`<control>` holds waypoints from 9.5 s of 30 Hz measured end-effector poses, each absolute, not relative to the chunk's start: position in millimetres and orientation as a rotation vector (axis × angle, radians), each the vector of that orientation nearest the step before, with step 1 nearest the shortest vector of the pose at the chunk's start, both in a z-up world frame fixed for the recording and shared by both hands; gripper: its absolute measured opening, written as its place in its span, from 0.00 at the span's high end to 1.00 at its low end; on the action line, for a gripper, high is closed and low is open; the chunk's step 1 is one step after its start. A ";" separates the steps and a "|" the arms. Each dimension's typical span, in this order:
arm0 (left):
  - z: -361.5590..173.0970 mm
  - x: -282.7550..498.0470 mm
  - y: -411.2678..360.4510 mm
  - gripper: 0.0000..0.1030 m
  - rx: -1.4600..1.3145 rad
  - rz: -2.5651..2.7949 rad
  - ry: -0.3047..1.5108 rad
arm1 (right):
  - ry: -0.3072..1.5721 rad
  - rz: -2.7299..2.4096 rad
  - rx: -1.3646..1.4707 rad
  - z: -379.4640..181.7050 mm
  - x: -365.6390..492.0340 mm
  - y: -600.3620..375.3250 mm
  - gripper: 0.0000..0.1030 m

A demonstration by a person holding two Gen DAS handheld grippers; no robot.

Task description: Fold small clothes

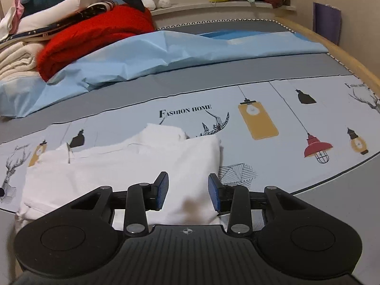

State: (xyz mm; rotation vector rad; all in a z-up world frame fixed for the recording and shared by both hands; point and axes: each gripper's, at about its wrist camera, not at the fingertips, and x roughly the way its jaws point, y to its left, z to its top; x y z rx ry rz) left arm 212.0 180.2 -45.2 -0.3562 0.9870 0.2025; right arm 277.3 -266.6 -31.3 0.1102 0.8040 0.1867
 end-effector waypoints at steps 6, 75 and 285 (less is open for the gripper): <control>-65.6 224.0 192.8 0.67 -0.446 0.184 1.008 | 0.808 0.180 0.066 -36.7 281.9 -271.1 0.62; -103.0 237.5 142.2 0.82 -0.174 0.087 1.110 | 0.979 0.112 -0.049 -100.6 306.8 -277.9 0.85; -80.1 89.9 221.3 0.70 -0.293 0.040 1.077 | 0.959 0.385 0.012 -71.9 201.3 -301.6 0.53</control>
